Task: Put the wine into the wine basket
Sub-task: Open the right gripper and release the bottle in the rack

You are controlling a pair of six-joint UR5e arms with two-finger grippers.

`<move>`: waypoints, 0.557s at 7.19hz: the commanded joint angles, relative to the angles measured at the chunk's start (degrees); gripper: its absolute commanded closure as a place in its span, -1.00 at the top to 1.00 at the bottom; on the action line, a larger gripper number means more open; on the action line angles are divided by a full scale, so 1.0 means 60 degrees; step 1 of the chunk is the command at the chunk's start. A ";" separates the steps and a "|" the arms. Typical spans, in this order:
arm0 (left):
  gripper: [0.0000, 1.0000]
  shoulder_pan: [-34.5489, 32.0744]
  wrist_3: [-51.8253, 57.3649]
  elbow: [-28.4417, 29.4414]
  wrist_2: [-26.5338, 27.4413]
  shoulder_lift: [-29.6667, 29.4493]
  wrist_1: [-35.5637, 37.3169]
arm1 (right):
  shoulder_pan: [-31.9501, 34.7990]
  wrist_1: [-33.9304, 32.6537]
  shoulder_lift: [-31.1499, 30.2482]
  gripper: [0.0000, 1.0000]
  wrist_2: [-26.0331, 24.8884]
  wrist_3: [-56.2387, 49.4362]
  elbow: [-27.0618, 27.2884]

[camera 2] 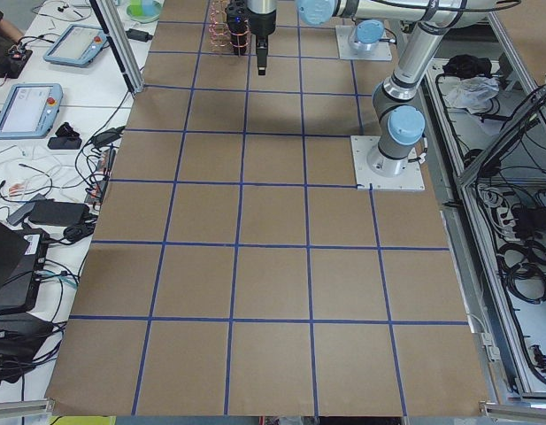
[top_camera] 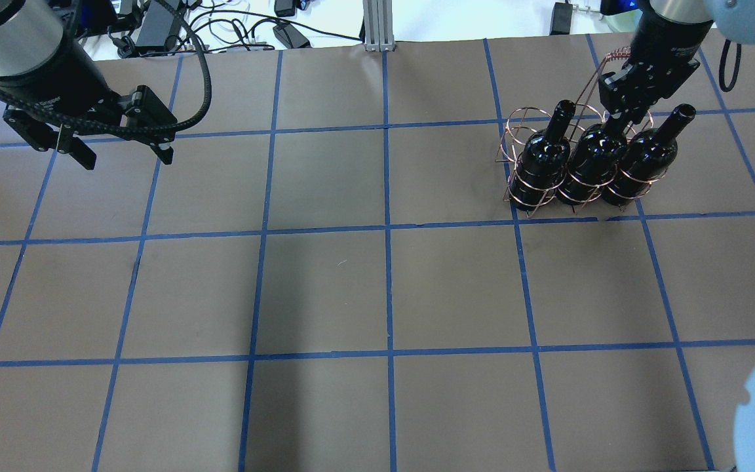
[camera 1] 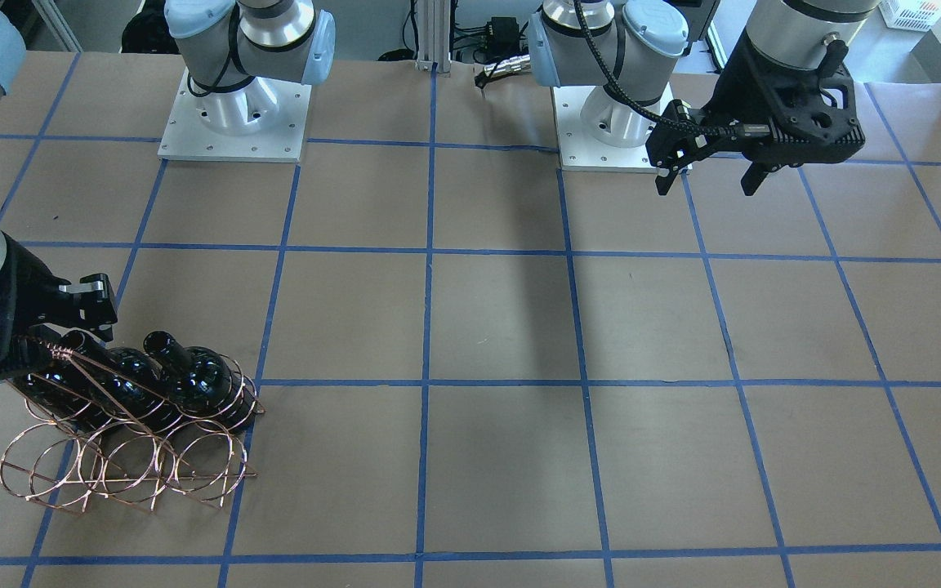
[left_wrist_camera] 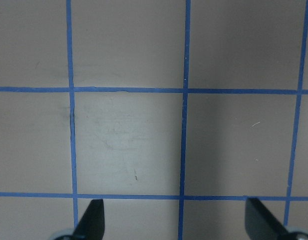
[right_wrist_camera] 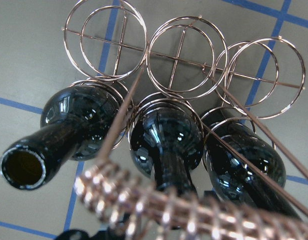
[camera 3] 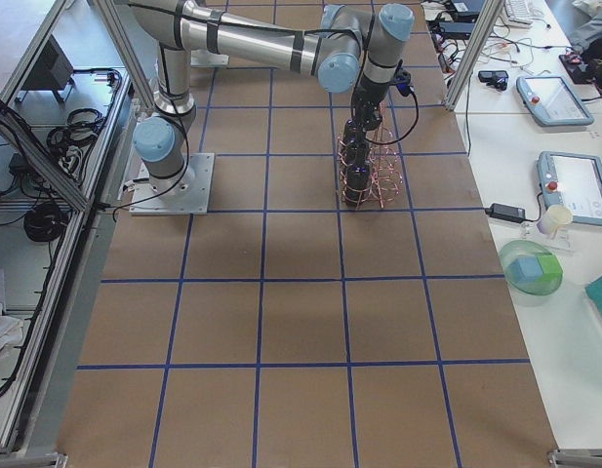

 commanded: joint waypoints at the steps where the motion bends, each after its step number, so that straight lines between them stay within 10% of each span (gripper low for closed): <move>1: 1.00 0.0013 0.0010 -0.0003 0.0021 -0.0026 -0.0004 | 0.0000 0.0009 -0.0347 1.00 -0.0009 0.0013 -0.0011; 4: 1.00 -0.0001 0.0009 -0.0003 0.0035 -0.0012 -0.0019 | 0.0000 0.0867 -0.1723 1.00 0.0093 0.0042 -0.0011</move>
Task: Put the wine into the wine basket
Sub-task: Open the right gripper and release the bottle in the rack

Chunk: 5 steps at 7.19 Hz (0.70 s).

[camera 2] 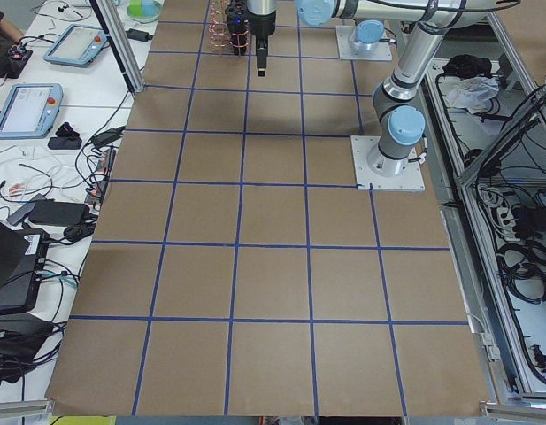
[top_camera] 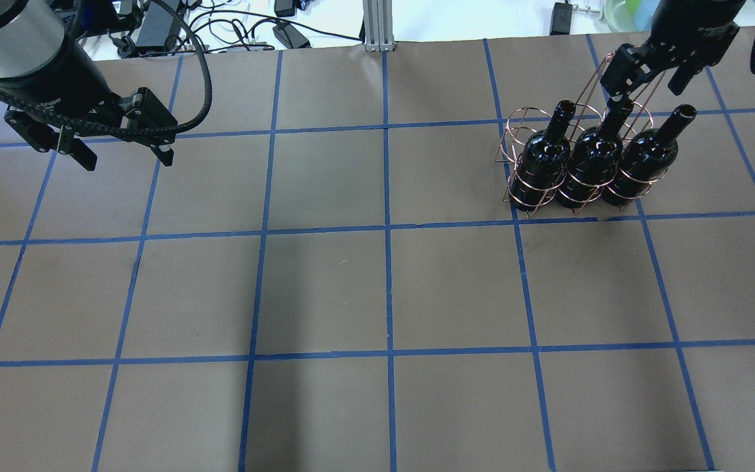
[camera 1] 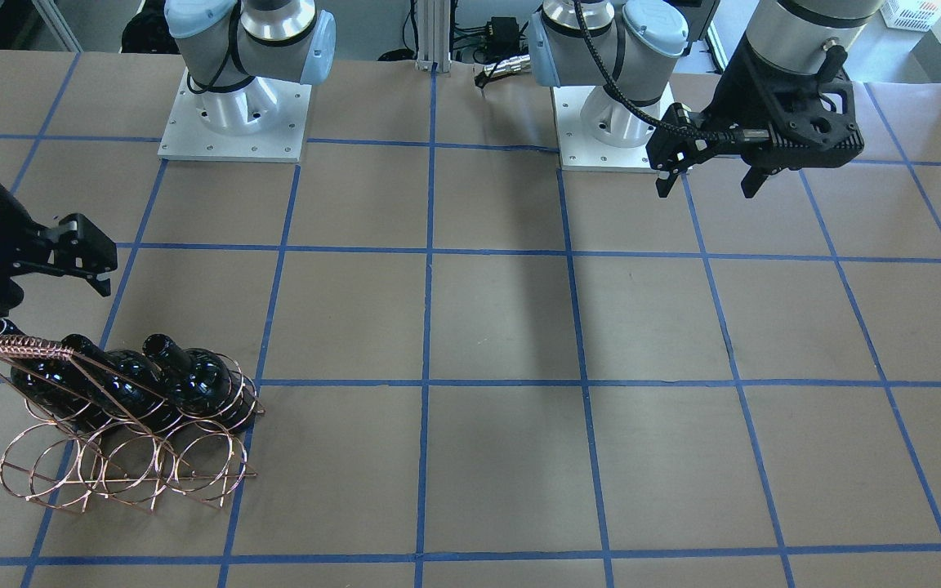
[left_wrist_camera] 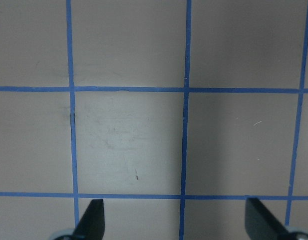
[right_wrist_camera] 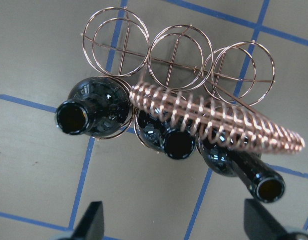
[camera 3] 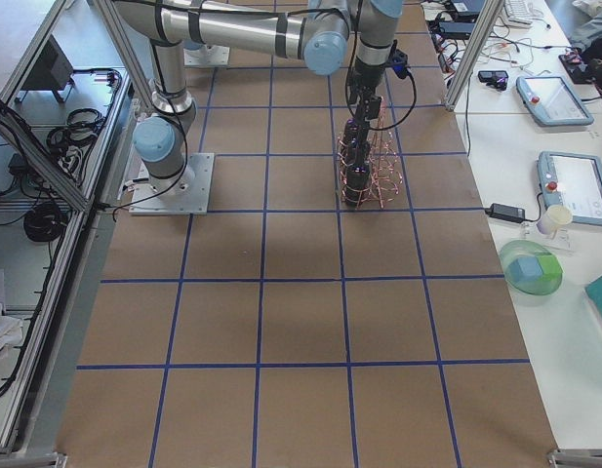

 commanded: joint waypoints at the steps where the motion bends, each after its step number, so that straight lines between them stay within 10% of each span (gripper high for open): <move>1: 1.00 -0.0011 0.0000 0.0000 -0.0021 0.0055 -0.0008 | 0.0015 0.1141 -0.1181 1.00 0.0098 0.0080 0.0000; 5: 1.00 -0.0011 0.0000 0.0000 0.0023 0.0071 -0.0066 | 0.0702 0.1733 -0.2430 1.00 0.0040 0.1042 0.0701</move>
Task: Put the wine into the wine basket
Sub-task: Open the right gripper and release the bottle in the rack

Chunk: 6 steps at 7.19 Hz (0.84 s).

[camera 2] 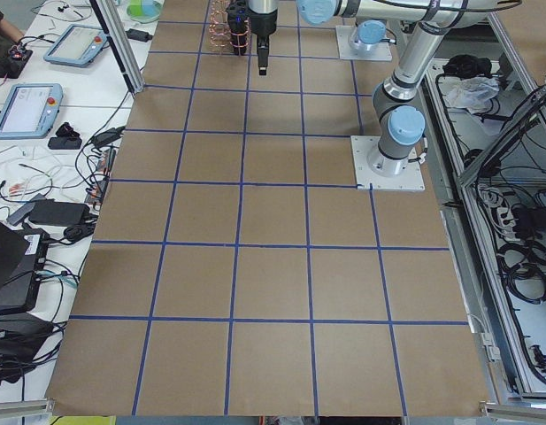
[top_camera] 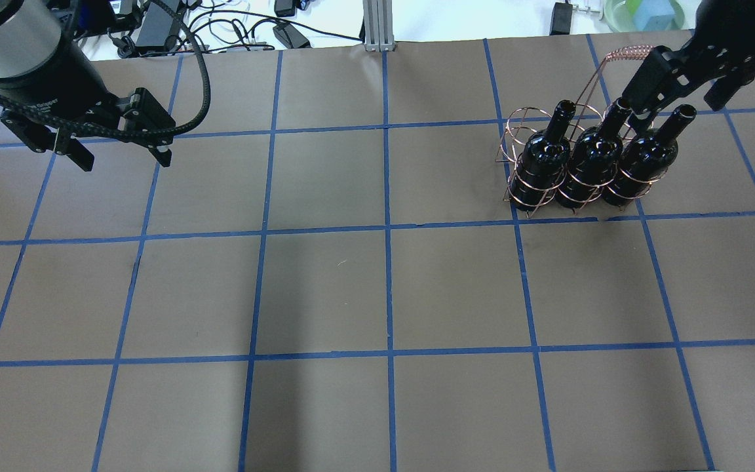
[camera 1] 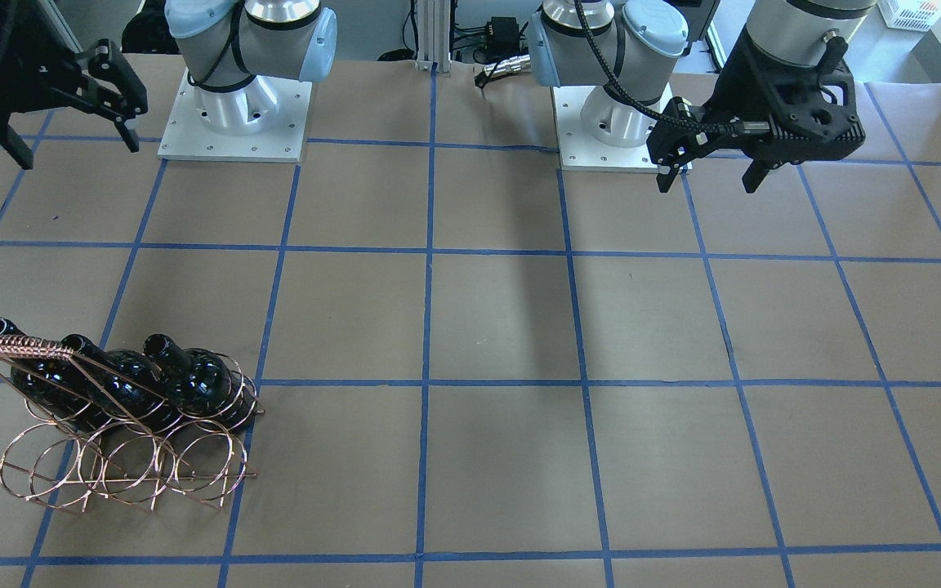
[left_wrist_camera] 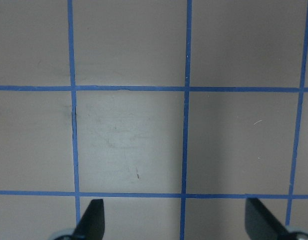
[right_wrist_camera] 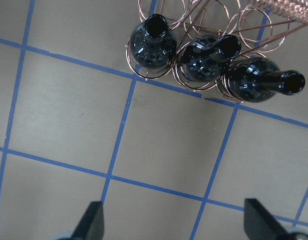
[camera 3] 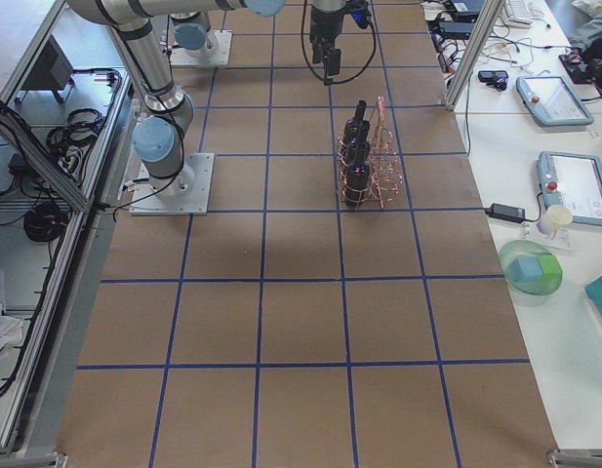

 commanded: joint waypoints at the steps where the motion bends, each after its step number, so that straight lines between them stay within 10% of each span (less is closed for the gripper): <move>1: 1.00 -0.0014 0.0000 0.0000 0.0072 -0.0062 0.0015 | 0.0262 -0.0032 -0.0290 1.00 0.0028 0.0636 0.0308; 6: 1.00 -0.0293 -0.0001 0.0000 0.0220 -0.0107 0.0089 | 0.1873 -0.0647 -0.0041 1.00 0.0073 0.3918 0.0294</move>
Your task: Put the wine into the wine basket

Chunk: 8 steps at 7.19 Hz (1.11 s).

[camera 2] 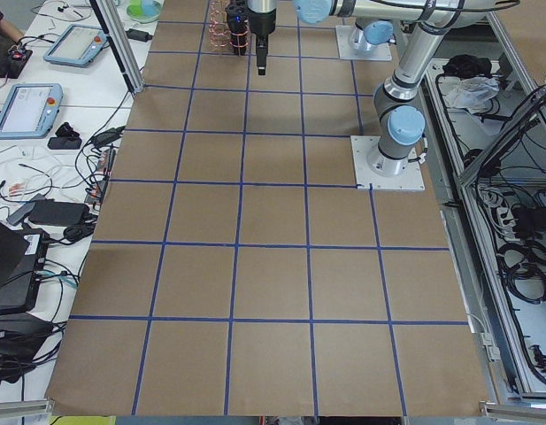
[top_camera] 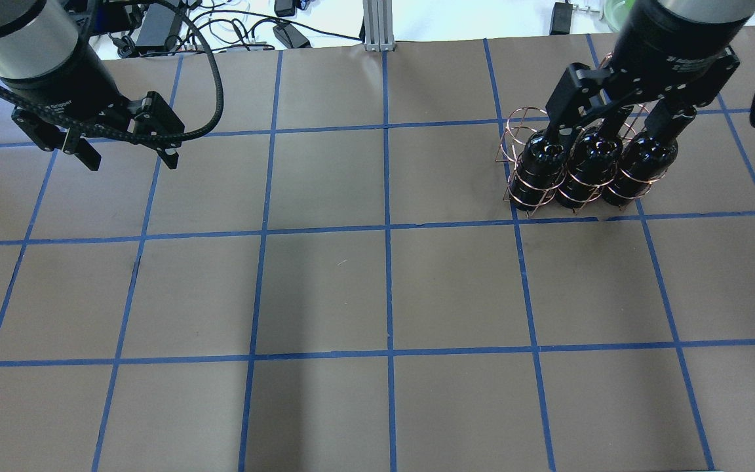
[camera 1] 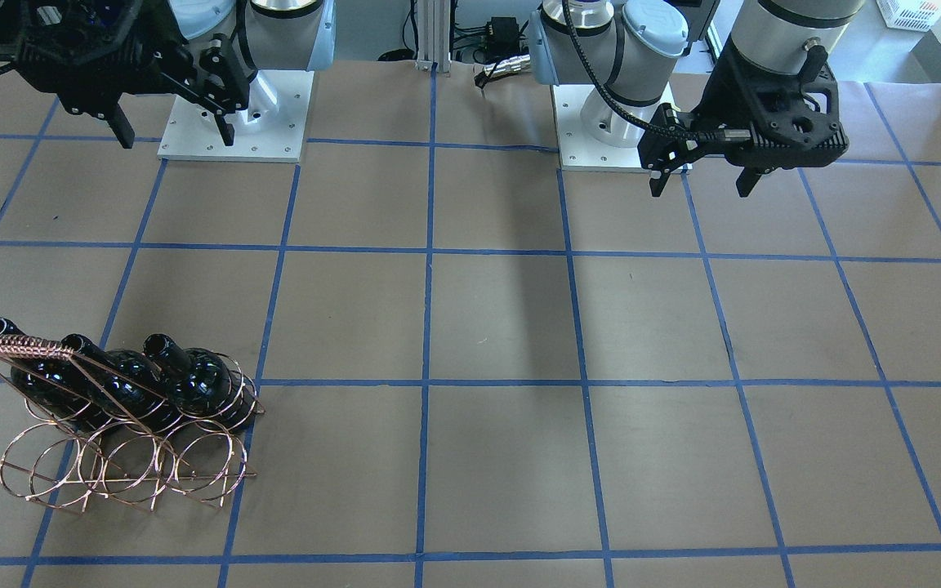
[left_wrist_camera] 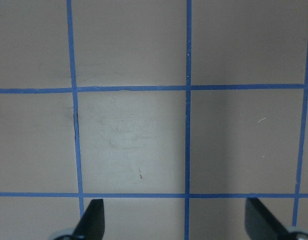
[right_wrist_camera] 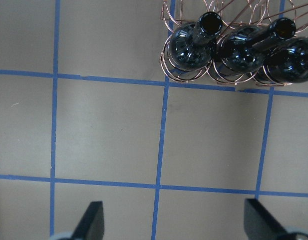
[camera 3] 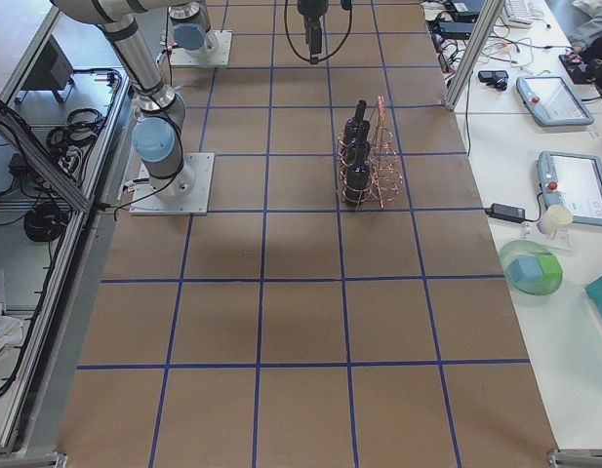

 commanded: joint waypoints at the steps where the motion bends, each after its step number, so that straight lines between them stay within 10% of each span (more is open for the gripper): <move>1: 1.00 -0.0020 0.0034 0.0000 -0.0074 0.0098 0.0007 | 0.0206 -0.0254 0.0066 1.00 0.0137 0.0429 0.0000; 8: 1.00 -0.0050 0.0034 0.0000 -0.0060 0.0143 -0.0007 | 0.0206 -0.0476 0.0096 1.00 0.0358 0.0444 -0.0088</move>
